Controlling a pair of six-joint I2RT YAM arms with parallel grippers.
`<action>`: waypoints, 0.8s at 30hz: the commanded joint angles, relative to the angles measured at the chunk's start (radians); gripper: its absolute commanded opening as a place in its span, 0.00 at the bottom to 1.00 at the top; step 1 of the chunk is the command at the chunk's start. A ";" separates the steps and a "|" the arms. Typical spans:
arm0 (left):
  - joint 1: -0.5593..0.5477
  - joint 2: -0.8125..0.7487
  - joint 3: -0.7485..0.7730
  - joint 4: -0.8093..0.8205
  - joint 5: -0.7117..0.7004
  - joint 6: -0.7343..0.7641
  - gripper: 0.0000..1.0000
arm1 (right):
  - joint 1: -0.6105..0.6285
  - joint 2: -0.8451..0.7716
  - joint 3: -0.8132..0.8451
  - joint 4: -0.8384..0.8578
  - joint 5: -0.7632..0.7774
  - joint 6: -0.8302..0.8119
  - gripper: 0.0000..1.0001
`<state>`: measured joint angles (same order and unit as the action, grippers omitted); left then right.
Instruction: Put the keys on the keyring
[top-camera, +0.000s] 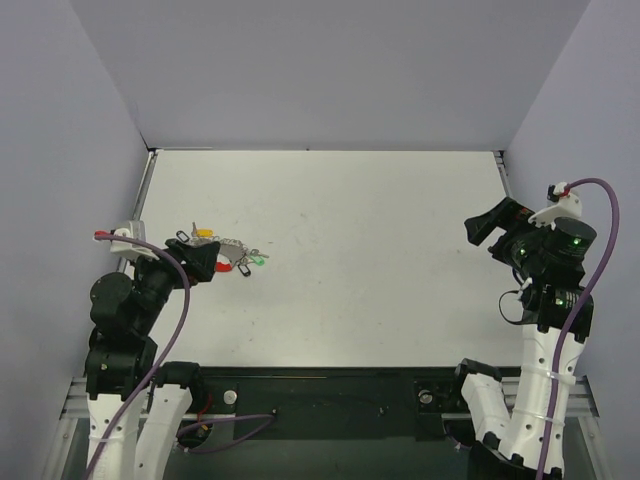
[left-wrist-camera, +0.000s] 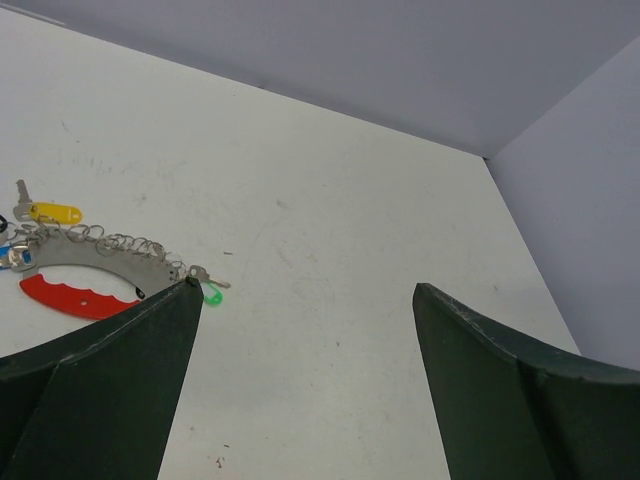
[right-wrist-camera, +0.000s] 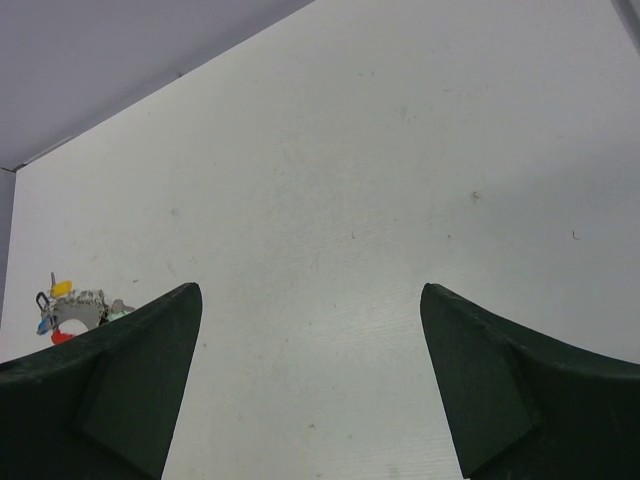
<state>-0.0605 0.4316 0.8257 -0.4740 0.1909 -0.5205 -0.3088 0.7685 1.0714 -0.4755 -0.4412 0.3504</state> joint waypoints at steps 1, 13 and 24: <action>-0.007 -0.016 -0.017 0.097 0.008 -0.009 0.97 | -0.013 0.003 0.009 0.015 -0.028 0.018 0.86; -0.010 -0.019 -0.037 0.097 0.018 -0.009 0.97 | -0.033 0.005 0.002 0.017 -0.042 0.030 0.86; -0.010 -0.013 -0.040 0.101 0.042 -0.015 0.97 | -0.033 0.000 -0.001 0.012 -0.021 0.018 0.86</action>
<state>-0.0647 0.4198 0.7853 -0.4343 0.2096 -0.5224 -0.3344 0.7704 1.0714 -0.4755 -0.4644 0.3672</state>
